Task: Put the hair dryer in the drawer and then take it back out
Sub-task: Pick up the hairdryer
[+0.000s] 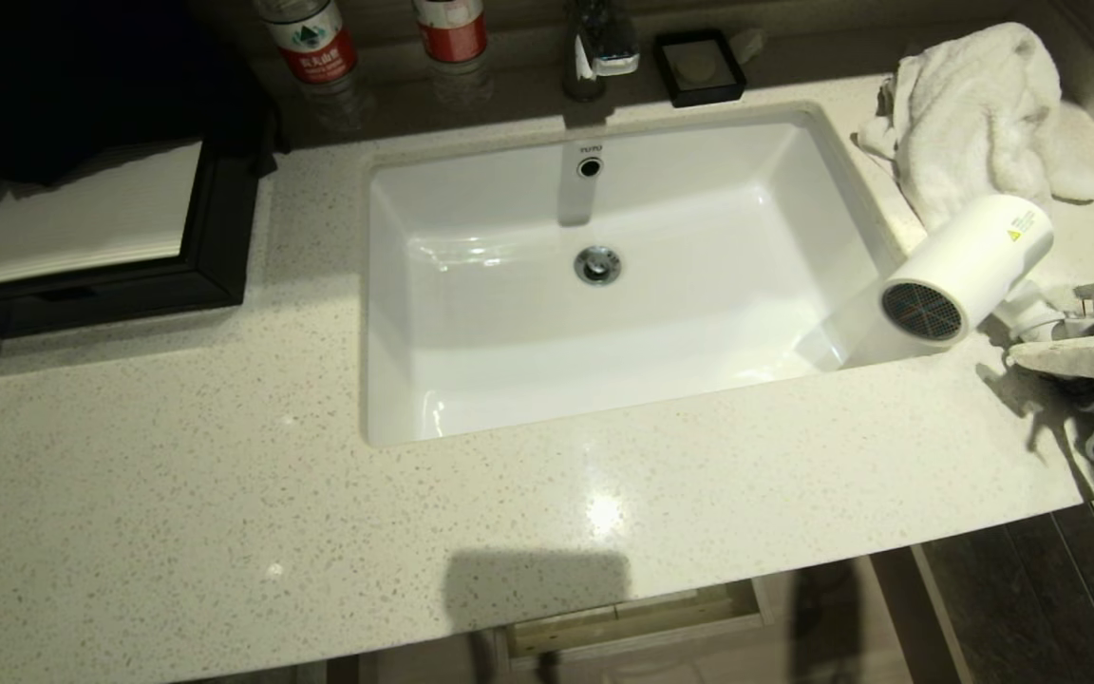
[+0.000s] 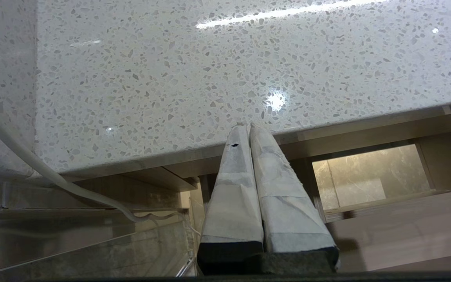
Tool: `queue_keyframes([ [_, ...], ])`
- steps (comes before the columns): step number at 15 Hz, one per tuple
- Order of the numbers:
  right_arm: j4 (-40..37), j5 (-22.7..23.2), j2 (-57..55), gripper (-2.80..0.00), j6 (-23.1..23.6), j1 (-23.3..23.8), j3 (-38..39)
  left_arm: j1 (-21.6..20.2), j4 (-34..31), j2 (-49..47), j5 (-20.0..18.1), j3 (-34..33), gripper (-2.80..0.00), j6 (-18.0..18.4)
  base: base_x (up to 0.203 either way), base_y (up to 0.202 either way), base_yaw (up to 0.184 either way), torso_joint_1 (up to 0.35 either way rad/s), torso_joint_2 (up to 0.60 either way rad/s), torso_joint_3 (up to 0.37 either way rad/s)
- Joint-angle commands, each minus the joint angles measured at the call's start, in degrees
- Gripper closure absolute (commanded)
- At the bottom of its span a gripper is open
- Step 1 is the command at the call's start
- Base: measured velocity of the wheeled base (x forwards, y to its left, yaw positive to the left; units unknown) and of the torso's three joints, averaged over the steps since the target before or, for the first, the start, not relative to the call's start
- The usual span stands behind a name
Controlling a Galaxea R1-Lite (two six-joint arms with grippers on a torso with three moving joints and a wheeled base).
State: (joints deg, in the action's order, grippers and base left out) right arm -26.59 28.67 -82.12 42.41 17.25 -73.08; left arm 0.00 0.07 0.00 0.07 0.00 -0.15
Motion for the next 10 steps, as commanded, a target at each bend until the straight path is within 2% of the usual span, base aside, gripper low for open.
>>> queue_keyframes([
  [1,-0.1,0.45,-1.17,-2.8,0.26,-0.02,0.31,0.0,0.01,0.0,0.02,-0.09,0.0,-0.02,0.0,0.0,0.0,0.0,0.0,0.0],
  [7,2.06,1.58,-3.48,-2.8,0.13,-0.29,-0.21,0.0,0.01,0.07,0.02,-0.09,0.0,-0.02,0.0,0.0,0.0,0.0,0.0,0.0],
  [10,3.21,3.85,-3.66,-2.8,0.13,-0.2,0.05,0.0,0.01,0.0,0.02,0.0,0.0,-0.02,0.0,0.0,0.0,0.0,0.0,0.0],
])
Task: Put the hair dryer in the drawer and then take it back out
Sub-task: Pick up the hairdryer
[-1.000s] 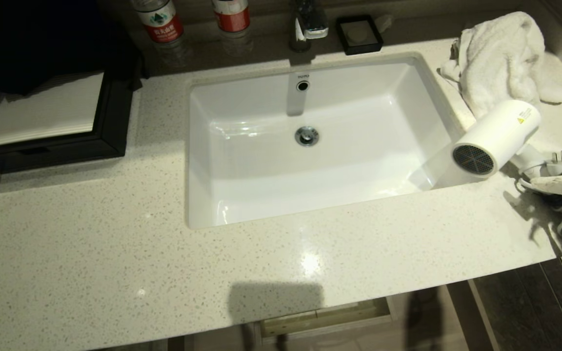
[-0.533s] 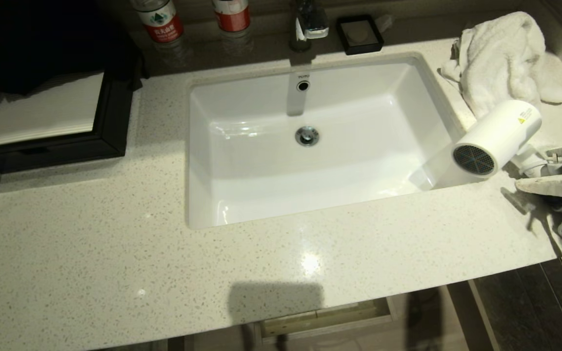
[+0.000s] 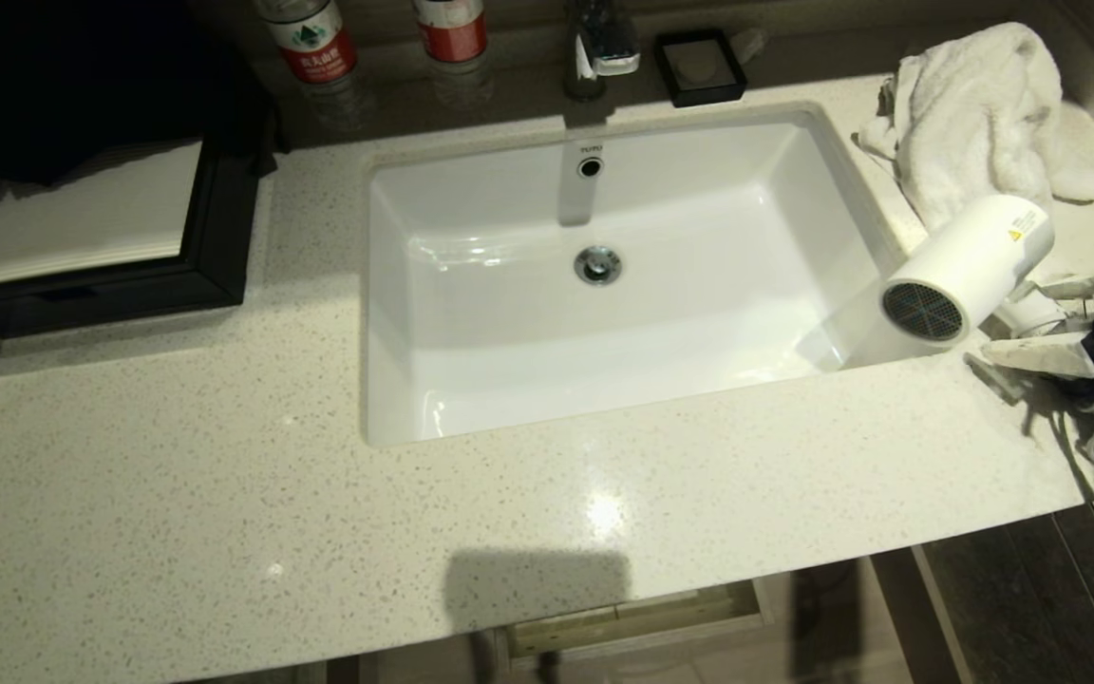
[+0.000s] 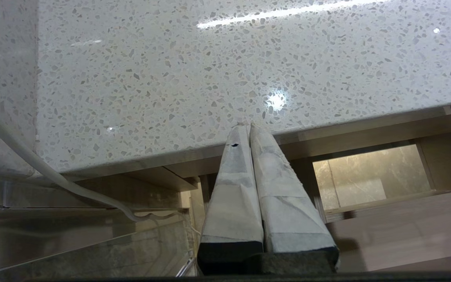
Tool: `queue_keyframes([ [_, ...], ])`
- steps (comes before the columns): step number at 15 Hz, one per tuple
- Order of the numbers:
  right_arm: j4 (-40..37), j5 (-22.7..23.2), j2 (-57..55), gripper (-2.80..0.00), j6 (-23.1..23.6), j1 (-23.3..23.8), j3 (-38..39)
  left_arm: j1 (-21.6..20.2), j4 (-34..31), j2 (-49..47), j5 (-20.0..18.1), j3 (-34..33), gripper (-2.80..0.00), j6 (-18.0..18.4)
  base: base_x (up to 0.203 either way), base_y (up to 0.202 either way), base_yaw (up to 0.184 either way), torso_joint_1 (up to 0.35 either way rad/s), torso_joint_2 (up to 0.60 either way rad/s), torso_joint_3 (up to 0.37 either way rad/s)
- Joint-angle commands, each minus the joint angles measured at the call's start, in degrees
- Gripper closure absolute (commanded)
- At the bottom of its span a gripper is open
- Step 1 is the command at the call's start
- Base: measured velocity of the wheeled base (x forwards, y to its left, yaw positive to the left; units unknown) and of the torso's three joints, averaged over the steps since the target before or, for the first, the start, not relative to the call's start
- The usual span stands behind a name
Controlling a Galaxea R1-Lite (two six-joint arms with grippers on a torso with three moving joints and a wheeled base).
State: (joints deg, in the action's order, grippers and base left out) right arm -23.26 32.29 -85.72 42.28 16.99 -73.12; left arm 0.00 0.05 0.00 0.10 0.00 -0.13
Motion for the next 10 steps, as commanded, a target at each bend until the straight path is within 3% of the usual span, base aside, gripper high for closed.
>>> queue_keyframes([
  [1,-0.04,0.4,-0.23,-2.8,0.35,-0.03,0.17,0.0,0.04,0.0,-0.01,-0.09,0.0,-0.04,0.0,0.0,0.0,0.0,0.0,0.0],
  [8,-0.31,0.38,0.56,-2.8,0.08,-0.03,0.96,0.0,0.04,0.09,-0.01,-0.09,0.0,-0.04,0.0,0.0,0.0,0.0,0.0,0.0],
  [9,-0.21,0.31,0.73,0.0,-0.09,0.05,1.04,0.0,0.04,0.0,-0.01,-0.09,0.0,0.04,0.0,0.0,0.0,0.0,0.0,0.0],
  [10,-0.21,0.31,0.65,0.0,-0.09,0.06,0.98,0.0,0.04,0.0,-0.01,0.0,0.0,-0.02,0.0,0.0,0.0,0.0,0.0,0.0],
])
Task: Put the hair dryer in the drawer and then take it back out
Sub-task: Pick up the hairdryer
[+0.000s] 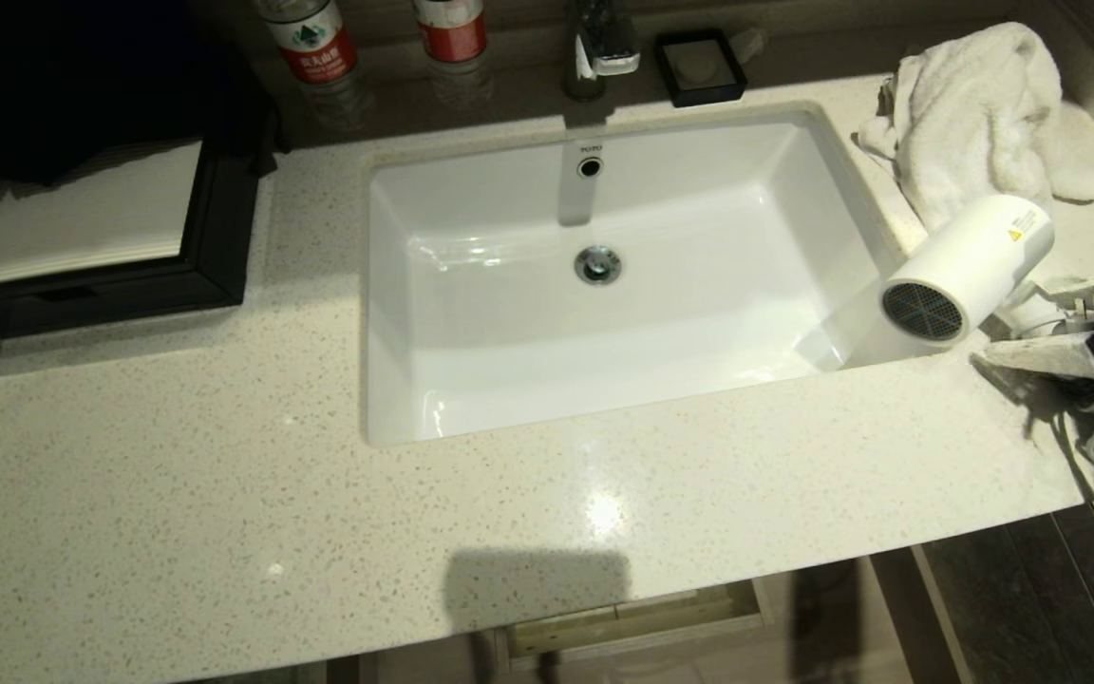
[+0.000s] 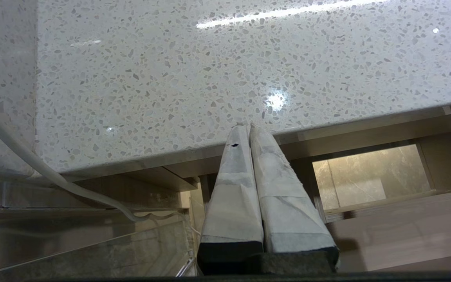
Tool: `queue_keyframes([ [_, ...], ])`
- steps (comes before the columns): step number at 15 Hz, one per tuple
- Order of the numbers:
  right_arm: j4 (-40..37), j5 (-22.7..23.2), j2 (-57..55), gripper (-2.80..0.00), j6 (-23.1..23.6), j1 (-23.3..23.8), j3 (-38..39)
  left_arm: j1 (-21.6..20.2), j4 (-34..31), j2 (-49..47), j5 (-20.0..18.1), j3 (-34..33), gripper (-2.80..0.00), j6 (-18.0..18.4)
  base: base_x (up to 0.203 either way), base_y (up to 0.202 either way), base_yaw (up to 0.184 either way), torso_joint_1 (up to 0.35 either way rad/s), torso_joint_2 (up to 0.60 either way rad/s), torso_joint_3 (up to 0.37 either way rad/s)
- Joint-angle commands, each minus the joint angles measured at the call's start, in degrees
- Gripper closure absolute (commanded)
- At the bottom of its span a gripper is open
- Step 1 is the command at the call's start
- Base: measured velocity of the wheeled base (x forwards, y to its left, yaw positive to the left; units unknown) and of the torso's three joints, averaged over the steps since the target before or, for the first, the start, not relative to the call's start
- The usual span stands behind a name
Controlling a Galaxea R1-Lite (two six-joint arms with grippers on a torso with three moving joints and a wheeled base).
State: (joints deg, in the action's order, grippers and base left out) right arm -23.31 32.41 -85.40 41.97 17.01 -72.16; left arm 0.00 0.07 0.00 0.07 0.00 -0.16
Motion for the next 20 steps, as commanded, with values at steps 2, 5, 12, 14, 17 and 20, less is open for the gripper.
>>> queue_keyframes([
  [2,-0.24,0.1,0.49,0.0,0.3,0.04,0.71,0.0,0.01,0.0,0.01,-0.09,0.0,-0.02,0.0,0.0,0.0,0.0,0.0,0.0],
  [5,-0.51,0.02,0.67,0.0,0.3,-0.04,0.88,0.0,0.01,0.0,0.01,-0.09,0.0,-0.02,0.0,0.0,0.0,0.0,0.0,0.0],
  [12,-0.68,-0.1,4.65,0.0,0.22,0.04,1.12,0.0,0.01,0.0,0.01,-0.09,0.0,-0.02,0.0,0.0,0.0,0.0,0.0,0.0],
  [14,-0.76,-0.15,7.25,0.0,0.22,-0.02,1.48,0.0,0.01,0.0,0.01,-0.09,0.0,-0.02,0.0,0.0,0.0,0.0,0.0,0.0],
  [17,-0.65,-0.13,11.04,0.0,-0.92,0.02,2.89,0.0,0.01,0.0,0.01,-0.09,0.0,-0.02,0.0,0.0,0.0,0.0,0.0,0.0],
  [20,-0.8,-0.18,15.04,0.0,-11.45,-0.03,3.44,0.0,0.01,0.0,0.01,-0.09,0.0,-0.02,0.0,0.0,0.0,0.0,0.0,0.0],
])
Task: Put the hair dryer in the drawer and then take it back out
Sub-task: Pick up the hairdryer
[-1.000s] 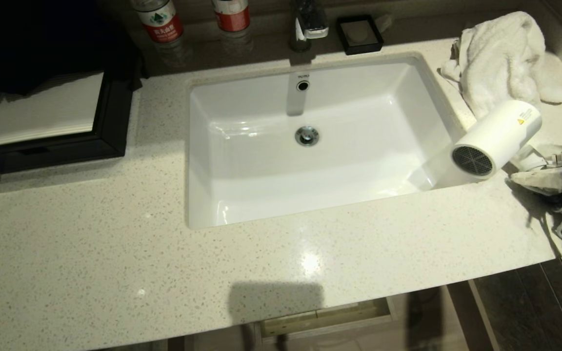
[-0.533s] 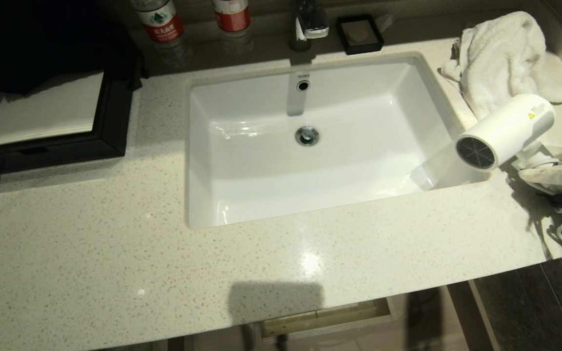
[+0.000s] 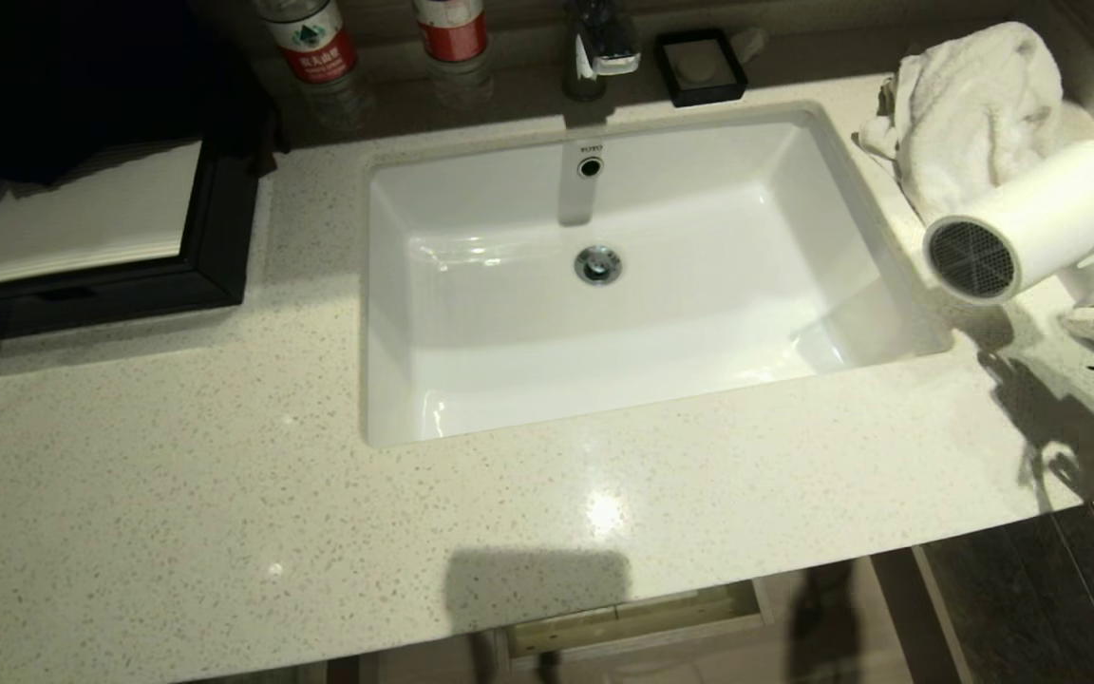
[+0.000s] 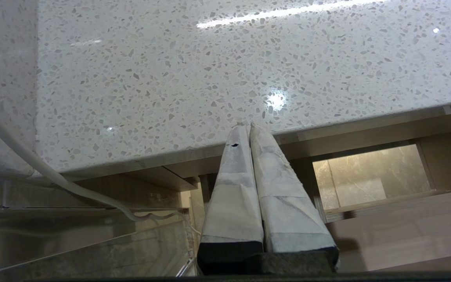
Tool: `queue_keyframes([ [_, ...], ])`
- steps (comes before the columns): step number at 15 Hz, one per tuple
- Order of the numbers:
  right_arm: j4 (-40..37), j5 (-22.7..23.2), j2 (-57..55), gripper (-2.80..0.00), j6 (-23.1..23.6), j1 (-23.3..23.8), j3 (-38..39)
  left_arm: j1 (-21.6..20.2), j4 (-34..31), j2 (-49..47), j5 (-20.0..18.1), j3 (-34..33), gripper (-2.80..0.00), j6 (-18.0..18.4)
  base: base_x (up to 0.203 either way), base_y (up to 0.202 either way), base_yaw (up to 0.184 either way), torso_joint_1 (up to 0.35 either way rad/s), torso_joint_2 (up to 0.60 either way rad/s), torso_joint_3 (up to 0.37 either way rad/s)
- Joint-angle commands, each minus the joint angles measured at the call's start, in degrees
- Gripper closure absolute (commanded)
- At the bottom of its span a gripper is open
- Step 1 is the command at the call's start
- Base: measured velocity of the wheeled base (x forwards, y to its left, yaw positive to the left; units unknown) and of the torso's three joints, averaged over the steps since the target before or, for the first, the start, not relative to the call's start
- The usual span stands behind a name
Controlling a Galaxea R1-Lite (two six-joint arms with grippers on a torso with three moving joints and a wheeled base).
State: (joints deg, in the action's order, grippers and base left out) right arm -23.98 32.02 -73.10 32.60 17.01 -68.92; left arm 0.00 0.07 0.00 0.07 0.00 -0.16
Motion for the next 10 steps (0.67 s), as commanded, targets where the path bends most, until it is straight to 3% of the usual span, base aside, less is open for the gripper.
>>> queue_keyframes([
  [1,-0.26,-0.19,5.03,0.0,-4.71,-0.04,0.8,0.0,0.01,0.02,0.01,-0.03,0.0,-0.02,0.0,0.0,0.0,0.0,0.0,0.0],
  [6,-0.2,-10.12,14.59,0.0,-8.05,-0.7,6.43,0.0,0.01,0.0,0.01,-0.09,0.0,-0.02,0.0,0.0,0.0,0.0,0.0,0.0],
  [10,0.38,-11.44,18.7,0.0,-8.08,-1.69,8.01,0.0,0.01,0.0,0.01,-0.09,0.0,-0.02,0.0,0.0,0.0,0.0,0.0,0.0],
])
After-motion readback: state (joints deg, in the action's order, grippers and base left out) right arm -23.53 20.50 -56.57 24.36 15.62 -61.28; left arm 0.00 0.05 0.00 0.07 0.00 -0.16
